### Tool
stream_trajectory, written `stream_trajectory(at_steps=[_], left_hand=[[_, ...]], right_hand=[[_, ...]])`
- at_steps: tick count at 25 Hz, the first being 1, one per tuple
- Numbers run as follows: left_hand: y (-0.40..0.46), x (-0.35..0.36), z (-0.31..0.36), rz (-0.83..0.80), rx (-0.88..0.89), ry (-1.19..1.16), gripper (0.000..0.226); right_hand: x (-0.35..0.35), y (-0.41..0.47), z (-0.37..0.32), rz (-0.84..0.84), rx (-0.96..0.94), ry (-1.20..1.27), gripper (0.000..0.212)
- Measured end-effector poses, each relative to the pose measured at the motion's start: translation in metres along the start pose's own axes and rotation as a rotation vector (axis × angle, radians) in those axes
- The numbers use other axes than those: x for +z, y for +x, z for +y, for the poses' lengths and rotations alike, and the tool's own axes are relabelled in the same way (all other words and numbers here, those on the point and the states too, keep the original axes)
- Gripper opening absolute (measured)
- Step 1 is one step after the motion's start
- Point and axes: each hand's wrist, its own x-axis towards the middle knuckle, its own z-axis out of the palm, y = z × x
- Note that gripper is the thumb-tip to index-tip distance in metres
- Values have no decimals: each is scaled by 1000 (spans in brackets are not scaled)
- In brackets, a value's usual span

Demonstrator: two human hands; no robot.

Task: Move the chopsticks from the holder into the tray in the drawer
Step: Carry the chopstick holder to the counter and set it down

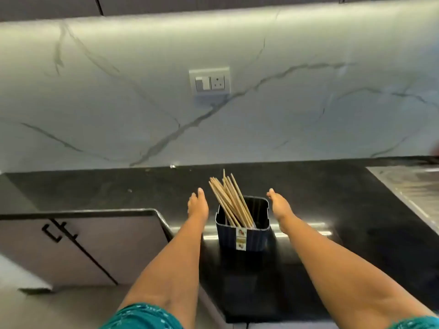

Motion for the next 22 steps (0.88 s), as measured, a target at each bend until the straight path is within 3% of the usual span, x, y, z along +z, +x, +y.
stream_trajectory(at_steps=[3, 5, 7, 12, 22], left_hand=[[16, 19, -19, -171, -169, -324, 63], [16, 24, -33, -197, -204, -467, 59], [10, 27, -40, -240, -209, -545, 47], [-12, 27, -46, -262, -176, -575, 49], [-94, -48, -108, 43, -90, -789, 47]], right_hand=[[9, 1, 25, -71, 116, 256, 41], [12, 1, 38, -89, 185, 310, 49], [14, 3, 46, -78, 191, 354, 56], [19, 1, 49, -154, 195, 395, 57], [78, -67, 60, -469, 154, 151, 44]])
